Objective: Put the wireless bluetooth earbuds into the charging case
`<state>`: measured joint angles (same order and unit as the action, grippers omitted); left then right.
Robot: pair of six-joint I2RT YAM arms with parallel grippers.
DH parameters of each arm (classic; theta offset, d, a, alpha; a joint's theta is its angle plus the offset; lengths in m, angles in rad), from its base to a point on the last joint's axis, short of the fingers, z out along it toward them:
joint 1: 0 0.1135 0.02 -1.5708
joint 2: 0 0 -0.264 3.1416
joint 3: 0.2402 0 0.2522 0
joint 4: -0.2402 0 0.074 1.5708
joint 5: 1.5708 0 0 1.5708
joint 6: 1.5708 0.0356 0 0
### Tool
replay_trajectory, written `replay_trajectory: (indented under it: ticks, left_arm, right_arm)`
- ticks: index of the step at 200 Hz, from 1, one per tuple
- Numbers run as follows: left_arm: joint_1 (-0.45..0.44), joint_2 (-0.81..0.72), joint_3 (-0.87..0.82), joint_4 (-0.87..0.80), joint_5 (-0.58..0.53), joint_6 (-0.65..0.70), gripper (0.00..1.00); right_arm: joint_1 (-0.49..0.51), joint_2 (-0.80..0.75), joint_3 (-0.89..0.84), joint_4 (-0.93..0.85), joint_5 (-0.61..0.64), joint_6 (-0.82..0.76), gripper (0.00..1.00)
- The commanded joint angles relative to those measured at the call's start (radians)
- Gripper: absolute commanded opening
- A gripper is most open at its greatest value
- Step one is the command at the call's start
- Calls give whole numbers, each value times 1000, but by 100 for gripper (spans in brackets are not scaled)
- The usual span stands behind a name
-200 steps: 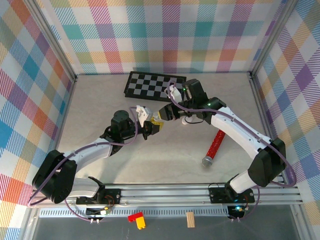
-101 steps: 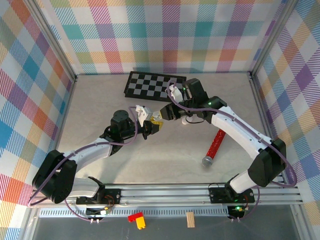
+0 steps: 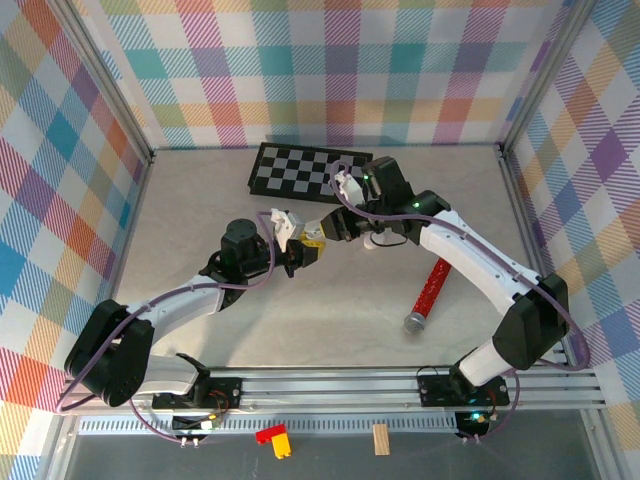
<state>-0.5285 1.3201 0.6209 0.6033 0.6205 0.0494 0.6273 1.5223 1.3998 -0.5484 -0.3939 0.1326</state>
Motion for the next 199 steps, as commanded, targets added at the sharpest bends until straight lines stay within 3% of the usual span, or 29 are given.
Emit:
replay_trajectory:
  ticks: [1, 38, 105, 199]
  left_arm:
    - [9, -5, 35, 34, 27, 2, 0]
    - [14, -23, 37, 24, 62, -16, 0]
    - [26, -66, 65, -67, 195, -22, 0]
    - [27, -74, 79, -94, 294, -15, 0]
  right_arm:
    - [-5, 4, 27, -30, -3, -35, 26]
    - [-12, -1, 24, -36, -63, -95, 24]
    - [-40, 20, 68, -141, -326, -329, 24]
    - [-66, 42, 116, -245, -426, -496, 24]
